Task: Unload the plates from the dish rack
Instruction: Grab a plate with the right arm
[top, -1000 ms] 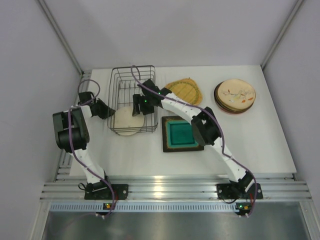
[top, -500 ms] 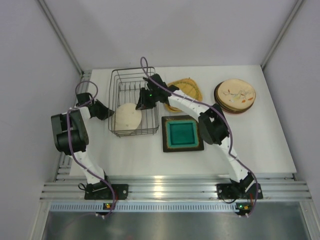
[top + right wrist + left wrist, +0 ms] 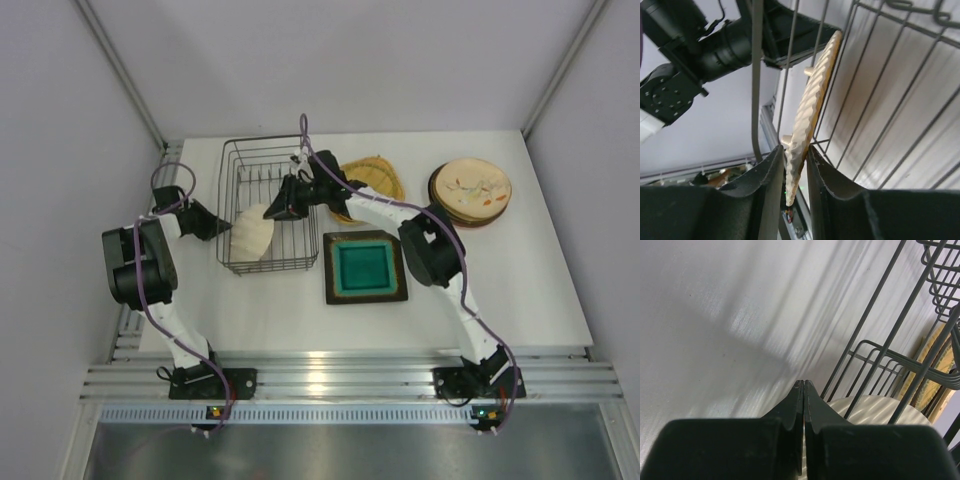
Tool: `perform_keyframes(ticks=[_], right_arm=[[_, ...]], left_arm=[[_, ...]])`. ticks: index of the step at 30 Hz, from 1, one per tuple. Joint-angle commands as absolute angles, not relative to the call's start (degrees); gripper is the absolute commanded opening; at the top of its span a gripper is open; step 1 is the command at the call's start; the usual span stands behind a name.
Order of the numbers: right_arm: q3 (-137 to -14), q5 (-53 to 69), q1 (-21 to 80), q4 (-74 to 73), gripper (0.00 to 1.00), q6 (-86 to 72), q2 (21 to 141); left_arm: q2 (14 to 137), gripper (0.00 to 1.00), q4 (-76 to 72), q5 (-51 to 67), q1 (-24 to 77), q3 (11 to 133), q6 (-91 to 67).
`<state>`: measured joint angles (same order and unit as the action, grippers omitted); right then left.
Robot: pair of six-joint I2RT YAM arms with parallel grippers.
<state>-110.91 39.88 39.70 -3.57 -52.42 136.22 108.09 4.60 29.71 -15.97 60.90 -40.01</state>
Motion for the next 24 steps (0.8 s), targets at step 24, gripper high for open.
perform_keyframes(ticks=[24], right_arm=[[-105.7,42.5,32.7,-0.7,0.00,-52.4,125.2]], left_arm=[[104.0,0.04,0.6,33.1,-18.2,59.9,-42.2]])
